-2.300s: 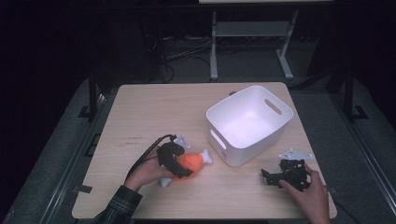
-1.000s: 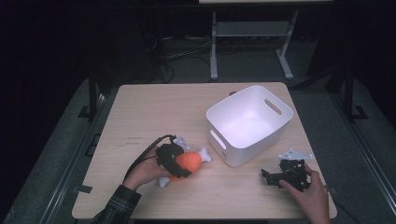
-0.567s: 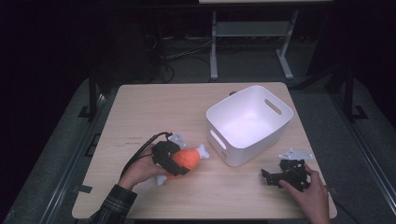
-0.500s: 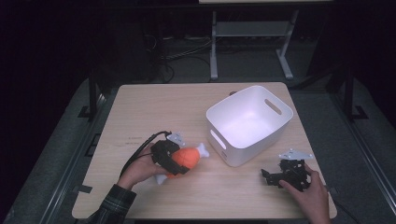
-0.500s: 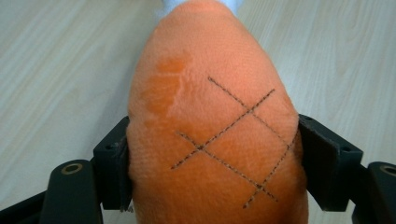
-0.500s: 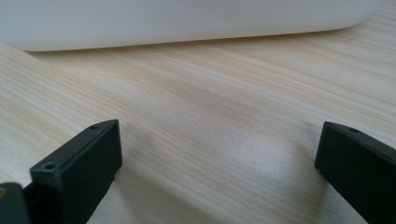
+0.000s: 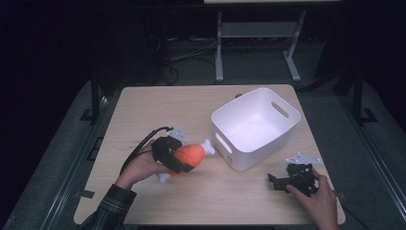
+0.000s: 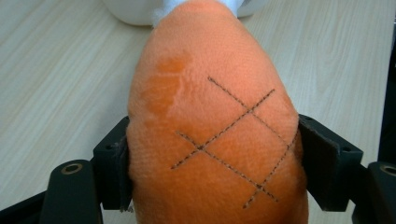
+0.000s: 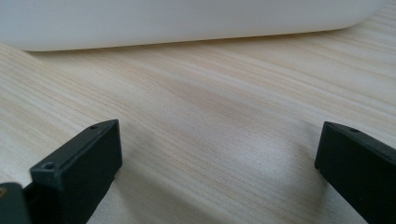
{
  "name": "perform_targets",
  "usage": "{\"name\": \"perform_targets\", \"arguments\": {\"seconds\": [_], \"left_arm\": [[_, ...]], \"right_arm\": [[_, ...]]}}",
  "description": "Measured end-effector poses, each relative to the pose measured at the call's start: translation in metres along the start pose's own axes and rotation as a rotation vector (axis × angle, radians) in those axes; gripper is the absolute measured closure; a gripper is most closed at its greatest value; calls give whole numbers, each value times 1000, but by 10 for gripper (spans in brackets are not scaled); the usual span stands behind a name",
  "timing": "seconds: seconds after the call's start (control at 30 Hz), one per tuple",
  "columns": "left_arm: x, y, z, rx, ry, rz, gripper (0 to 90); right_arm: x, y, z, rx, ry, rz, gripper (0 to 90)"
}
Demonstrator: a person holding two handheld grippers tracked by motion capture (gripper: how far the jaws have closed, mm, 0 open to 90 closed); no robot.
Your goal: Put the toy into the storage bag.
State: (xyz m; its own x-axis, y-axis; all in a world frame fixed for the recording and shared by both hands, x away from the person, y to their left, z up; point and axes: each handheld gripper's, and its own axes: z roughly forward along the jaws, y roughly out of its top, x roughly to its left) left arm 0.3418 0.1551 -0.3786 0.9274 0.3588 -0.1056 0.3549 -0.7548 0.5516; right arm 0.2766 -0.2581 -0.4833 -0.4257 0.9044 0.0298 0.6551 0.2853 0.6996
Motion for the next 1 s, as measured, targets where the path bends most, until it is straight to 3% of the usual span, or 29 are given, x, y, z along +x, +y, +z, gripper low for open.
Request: {"name": "perform_targets", "arguments": {"seconds": [0.6, 1.0], "left_arm": [[5, 24, -31, -60, -5, 29, 238], [12, 45, -41, -108, -27, 41, 238]], "right_arm": [[0, 0, 0, -1, -1, -2, 2], [0, 0, 0, 0, 0, -1, 2]]}}
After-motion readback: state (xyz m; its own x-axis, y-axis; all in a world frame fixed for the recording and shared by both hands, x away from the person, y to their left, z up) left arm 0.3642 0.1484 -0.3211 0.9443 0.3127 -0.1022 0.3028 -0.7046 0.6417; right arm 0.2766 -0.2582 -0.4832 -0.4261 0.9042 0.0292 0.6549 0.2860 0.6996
